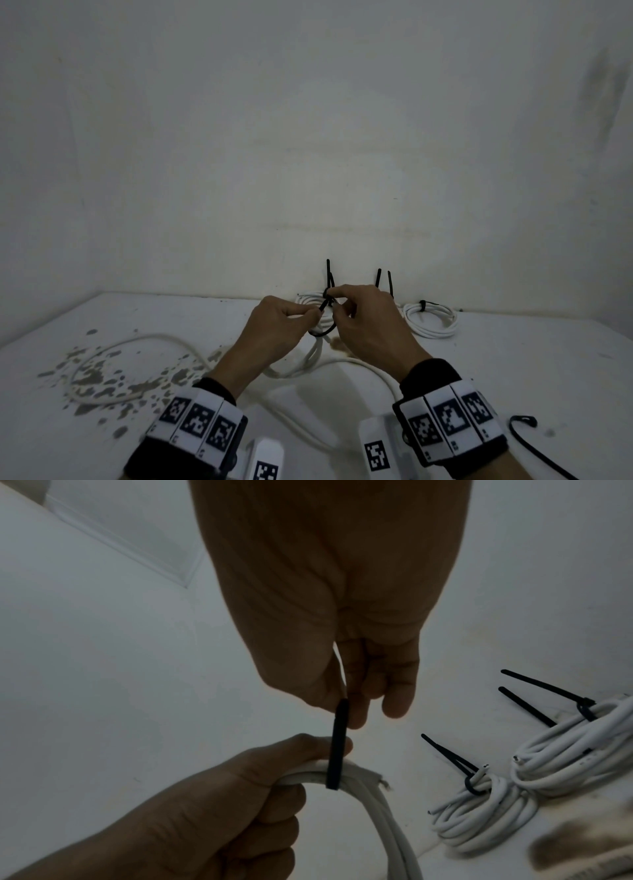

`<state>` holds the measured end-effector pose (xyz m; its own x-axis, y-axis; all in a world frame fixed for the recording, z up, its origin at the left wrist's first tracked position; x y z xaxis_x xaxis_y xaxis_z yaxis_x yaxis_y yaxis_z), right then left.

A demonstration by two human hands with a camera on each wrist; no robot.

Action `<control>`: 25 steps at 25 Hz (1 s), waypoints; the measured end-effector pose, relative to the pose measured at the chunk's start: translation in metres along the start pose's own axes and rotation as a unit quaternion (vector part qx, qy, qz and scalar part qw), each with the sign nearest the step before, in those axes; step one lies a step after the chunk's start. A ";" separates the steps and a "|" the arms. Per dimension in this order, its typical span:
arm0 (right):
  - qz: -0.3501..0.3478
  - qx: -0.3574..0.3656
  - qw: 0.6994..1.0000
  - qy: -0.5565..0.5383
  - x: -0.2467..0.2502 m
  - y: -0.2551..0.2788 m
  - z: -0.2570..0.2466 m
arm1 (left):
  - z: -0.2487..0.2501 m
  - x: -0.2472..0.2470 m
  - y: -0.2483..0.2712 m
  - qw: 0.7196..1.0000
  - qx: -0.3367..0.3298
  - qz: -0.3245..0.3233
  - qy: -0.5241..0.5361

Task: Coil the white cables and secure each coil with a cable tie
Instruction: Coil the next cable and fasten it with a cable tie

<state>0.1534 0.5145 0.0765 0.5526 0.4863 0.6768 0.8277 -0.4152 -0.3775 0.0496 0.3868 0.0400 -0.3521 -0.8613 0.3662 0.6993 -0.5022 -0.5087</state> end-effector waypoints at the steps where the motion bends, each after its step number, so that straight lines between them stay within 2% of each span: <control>1: -0.006 -0.003 1.000 0.001 0.000 0.000 0.001 | -0.001 0.000 0.000 1.000 0.002 -0.006 -0.003; 5: -0.040 -0.024 0.998 -0.030 -0.003 0.000 0.005 | -0.003 0.003 0.002 0.999 0.002 -0.022 -0.038; 8: -0.038 -0.041 0.997 -0.060 -0.006 0.001 0.008 | 0.000 0.004 0.001 0.999 -0.003 -0.027 -0.039; 12: -0.052 -0.045 0.996 -0.050 -0.006 0.001 0.005 | 0.003 0.001 0.004 0.998 -0.011 -0.038 -0.051; 16: 0.002 -0.035 0.998 -0.052 -0.003 -0.002 0.004 | 0.003 0.002 0.001 0.999 -0.007 -0.010 -0.031; 18: 0.007 -0.031 0.998 -0.056 -0.003 0.000 0.002 | 0.004 0.004 0.000 0.999 -0.013 -0.004 -0.037; 25: -0.038 -0.034 0.998 -0.041 -0.002 0.002 0.002 | 0.005 0.007 0.003 0.997 -0.029 -0.015 -0.075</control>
<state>0.1541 0.5148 0.0733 0.4968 0.5792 0.6463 0.8607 -0.4240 -0.2816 0.0525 0.3800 0.0445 -0.2724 -0.8269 0.4919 0.6512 -0.5348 -0.5385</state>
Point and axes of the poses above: each hand's wrist, its own y-axis away from the middle knuckle, its own x-axis out of the back of the hand, z = x × y, the point moved 2 cm from there along -y, towards the middle knuckle, and after that the axes turned 10 degrees about -x, right-handed, at the moved point
